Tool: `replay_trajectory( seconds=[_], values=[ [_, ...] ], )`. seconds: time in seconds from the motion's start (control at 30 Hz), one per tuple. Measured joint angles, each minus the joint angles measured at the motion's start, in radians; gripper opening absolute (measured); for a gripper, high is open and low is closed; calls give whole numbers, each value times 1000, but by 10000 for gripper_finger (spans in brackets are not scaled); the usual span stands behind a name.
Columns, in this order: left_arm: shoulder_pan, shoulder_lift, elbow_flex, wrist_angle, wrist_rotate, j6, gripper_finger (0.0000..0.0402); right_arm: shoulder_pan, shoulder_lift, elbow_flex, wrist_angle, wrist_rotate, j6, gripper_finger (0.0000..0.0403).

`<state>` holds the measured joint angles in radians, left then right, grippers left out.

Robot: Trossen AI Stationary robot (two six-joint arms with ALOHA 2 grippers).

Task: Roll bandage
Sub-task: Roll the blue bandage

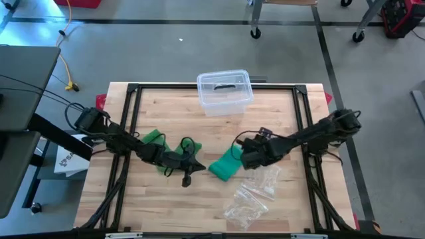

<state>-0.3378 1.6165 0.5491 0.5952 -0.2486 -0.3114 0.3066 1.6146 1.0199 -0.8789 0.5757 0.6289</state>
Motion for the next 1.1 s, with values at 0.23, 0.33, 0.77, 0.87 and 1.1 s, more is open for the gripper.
replay_trajectory(
  seconds=[0.23, 0.33, 0.77, 0.87, 1.1],
  values=[
    [9, 73, 0, -60, 74, 72, 86, 188, -74, 0, 163, -35, -38, 194],
    [13, 108, 0, -71, 57, 70, 118, 249, -67, -6, 285, -35, -46, 194],
    [38, 355, 75, 219, 26, 133, 154, 282, -23, -140, 699, -64, -106, 194],
    [33, 383, 103, 224, -5, 133, 154, 283, -23, -140, 714, -65, -106, 194],
    [43, 391, 109, 291, 15, 138, 154, 282, -23, -139, 726, -66, -93, 194]
  ],
)
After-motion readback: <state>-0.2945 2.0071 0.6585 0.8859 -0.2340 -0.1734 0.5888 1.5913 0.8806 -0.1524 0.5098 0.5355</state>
